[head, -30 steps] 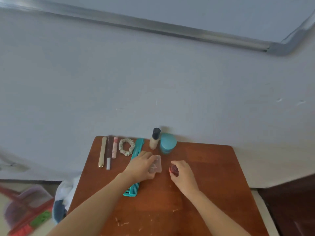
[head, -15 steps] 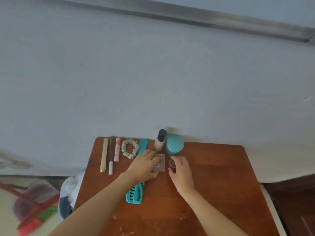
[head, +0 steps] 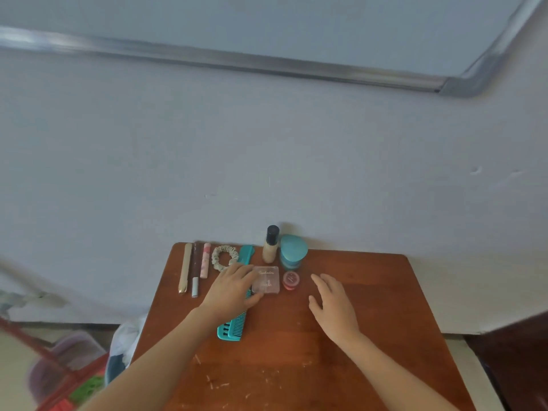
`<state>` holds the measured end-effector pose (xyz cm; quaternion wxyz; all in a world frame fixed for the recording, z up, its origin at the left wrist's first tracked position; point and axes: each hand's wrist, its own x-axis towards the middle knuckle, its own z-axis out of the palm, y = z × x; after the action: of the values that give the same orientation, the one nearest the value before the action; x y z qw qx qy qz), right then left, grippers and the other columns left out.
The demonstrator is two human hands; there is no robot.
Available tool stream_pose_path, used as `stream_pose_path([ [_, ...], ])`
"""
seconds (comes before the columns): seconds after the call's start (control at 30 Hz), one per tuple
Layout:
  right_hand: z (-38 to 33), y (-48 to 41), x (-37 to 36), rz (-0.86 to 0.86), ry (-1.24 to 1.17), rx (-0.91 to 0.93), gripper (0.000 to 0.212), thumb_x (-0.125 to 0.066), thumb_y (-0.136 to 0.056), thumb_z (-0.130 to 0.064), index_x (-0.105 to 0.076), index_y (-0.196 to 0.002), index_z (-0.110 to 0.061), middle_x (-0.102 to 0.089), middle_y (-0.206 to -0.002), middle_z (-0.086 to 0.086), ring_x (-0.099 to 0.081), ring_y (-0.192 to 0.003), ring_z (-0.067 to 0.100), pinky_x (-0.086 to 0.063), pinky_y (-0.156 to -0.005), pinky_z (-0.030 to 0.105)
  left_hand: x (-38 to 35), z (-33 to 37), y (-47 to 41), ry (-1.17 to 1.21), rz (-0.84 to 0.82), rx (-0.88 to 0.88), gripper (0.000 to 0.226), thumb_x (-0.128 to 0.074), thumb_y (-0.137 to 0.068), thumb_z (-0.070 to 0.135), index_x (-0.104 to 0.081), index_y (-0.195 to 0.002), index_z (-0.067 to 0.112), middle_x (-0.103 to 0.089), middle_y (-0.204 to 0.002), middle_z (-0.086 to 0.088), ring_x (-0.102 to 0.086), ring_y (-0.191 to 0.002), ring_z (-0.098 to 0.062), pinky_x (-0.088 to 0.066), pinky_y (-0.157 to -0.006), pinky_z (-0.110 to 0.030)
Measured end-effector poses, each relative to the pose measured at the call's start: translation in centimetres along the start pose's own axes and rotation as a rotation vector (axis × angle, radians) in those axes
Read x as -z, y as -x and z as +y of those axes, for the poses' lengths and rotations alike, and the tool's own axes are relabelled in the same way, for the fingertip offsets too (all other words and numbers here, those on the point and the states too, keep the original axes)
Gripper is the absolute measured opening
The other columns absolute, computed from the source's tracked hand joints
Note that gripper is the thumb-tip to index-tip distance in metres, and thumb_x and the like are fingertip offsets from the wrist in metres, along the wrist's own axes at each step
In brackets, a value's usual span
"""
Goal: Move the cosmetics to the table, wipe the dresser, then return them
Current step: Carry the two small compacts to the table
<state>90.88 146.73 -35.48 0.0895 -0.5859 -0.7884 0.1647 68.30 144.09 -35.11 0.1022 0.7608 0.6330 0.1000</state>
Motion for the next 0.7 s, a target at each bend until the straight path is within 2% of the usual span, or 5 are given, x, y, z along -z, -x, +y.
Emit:
stream_pose_path([
  [0.07, 0.3, 0.9, 0.7, 0.006, 0.014, 0.006, 0.049, -0.041, -0.097, -0.029, -0.028, -0.143, -0.022, -0.026, -0.15, 0.0, -0.02, -0.139, 0.013, -0.022, -0.111, 0.024, 0.3, 0.7, 0.8, -0.019, -0.049, 0.071, 0.047, -0.041, -0.092, 0.046, -0.042, -0.133, 0.024, -0.04, -0.142, 0.004, -0.03, -0.133, -0.016, -0.024, -0.11, -0.033],
  [0.23, 1.5, 4.5, 2.2, 0.022, 0.035, 0.024, 0.049, -0.039, -0.097, -0.034, -0.027, -0.143, -0.025, -0.022, -0.152, -0.001, -0.017, -0.141, 0.015, -0.018, -0.113, 0.029, 0.6, 4.0, 3.2, -0.044, -0.039, 0.084, 0.075, -0.013, -0.077, 0.063, -0.038, -0.136, 0.024, -0.038, -0.143, 0.004, -0.027, -0.135, -0.014, -0.024, -0.109, -0.031],
  [0.43, 4.3, 9.9, 3.1, 0.042, 0.042, -0.005, 0.049, -0.038, -0.096, -0.04, -0.03, -0.143, -0.026, -0.022, -0.153, 0.0, -0.014, -0.142, 0.017, -0.015, -0.115, 0.031, -0.9, 9.5, 5.0, -0.026, -0.109, 0.055, 0.052, -0.035, -0.093, 0.05, -0.033, -0.139, 0.026, -0.029, -0.147, 0.007, -0.015, -0.139, -0.013, -0.015, -0.114, -0.034],
  [0.6, 6.4, 14.9, 3.8, 0.054, 0.063, -0.151, 0.051, -0.035, -0.096, -0.044, -0.027, -0.144, -0.027, -0.016, -0.154, 0.0, -0.008, -0.143, 0.017, -0.009, -0.115, 0.033, -2.3, 12.9, 5.7, -0.028, -0.166, -0.086, 0.053, -0.031, -0.093, 0.052, -0.032, -0.139, 0.027, -0.028, -0.149, 0.007, -0.013, -0.14, -0.013, -0.015, -0.113, -0.033],
  [0.7, 7.3, 18.9, 4.2, 0.083, 0.059, -0.285, 0.054, -0.032, -0.095, -0.048, -0.025, -0.144, -0.026, -0.014, -0.155, 0.001, -0.006, -0.143, 0.017, -0.007, -0.115, 0.034, -3.2, 14.6, 5.6, -0.022, -0.179, -0.217, 0.077, -0.008, -0.079, 0.067, -0.032, -0.139, 0.027, -0.029, -0.148, 0.008, -0.014, -0.139, -0.012, -0.016, -0.113, -0.032],
])
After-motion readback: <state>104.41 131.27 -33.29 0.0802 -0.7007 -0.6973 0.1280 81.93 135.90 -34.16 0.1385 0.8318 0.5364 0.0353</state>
